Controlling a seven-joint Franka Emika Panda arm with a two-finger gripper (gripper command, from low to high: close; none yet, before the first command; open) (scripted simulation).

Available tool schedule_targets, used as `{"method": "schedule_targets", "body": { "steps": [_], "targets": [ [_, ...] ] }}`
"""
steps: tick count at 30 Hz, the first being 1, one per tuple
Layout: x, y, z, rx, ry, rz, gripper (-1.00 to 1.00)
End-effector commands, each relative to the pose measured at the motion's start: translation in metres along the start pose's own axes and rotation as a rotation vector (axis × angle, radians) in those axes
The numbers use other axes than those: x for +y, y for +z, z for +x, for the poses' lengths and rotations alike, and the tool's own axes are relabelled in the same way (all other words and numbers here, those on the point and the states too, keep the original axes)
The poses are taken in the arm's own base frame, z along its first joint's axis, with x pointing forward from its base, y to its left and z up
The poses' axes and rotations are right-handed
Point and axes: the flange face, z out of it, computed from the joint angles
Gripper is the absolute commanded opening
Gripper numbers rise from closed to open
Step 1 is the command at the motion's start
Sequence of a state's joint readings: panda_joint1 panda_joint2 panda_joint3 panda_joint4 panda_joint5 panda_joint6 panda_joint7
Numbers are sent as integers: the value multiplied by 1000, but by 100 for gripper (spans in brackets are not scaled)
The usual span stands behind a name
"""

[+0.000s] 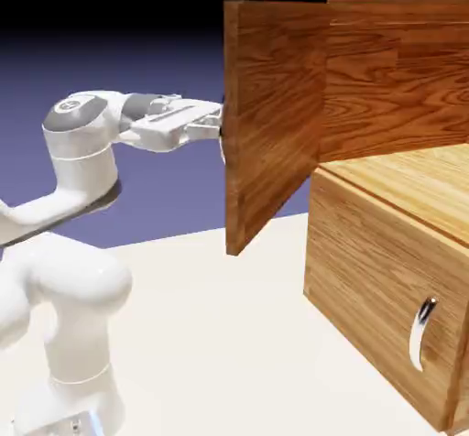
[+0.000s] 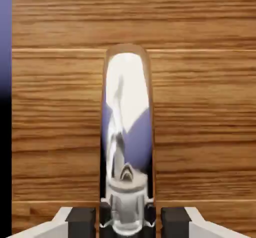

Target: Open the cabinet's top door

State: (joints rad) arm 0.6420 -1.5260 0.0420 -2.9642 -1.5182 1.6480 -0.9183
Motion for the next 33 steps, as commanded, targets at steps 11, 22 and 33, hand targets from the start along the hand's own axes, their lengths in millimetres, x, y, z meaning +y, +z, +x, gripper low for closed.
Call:
{"method": "schedule_targets", "body": {
  "steps": [11,22,33],
  "targets": [
    [27,-85,27,-141,0,141,-100],
    [78,-179,78,-324,0,324,-100],
    [128,-237,128,-464,0,464,-100]
  ]
}}
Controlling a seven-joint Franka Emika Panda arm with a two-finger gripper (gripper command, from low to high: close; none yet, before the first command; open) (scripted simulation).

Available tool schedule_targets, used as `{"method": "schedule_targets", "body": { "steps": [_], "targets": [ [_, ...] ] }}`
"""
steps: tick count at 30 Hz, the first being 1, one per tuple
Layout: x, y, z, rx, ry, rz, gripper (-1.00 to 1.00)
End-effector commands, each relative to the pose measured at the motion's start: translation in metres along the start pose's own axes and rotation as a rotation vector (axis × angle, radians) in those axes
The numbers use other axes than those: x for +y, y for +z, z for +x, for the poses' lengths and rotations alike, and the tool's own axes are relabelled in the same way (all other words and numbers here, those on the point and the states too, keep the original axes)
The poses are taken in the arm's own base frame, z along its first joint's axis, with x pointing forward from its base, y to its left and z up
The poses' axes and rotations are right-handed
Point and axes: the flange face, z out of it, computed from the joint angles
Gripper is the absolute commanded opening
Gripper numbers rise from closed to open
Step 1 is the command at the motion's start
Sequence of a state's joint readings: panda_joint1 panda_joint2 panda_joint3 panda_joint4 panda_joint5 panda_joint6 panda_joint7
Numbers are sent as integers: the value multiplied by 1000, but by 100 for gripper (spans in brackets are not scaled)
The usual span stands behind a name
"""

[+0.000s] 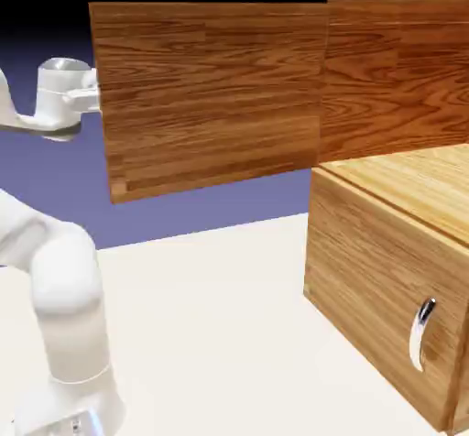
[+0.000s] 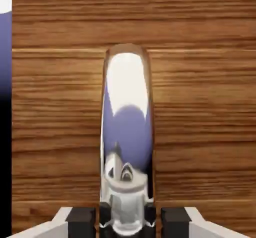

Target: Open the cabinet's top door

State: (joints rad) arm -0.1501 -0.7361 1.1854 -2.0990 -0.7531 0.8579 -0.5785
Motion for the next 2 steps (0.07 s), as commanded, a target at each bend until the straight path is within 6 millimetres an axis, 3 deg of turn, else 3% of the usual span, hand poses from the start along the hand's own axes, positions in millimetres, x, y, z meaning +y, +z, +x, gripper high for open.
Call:
{"method": "schedule_targets", "body": {
  "steps": [1,2],
  "targets": [
    [2,-6,1,-9,0,9,-100],
    [3,-12,3,-19,0,19,-100]
  ]
}}
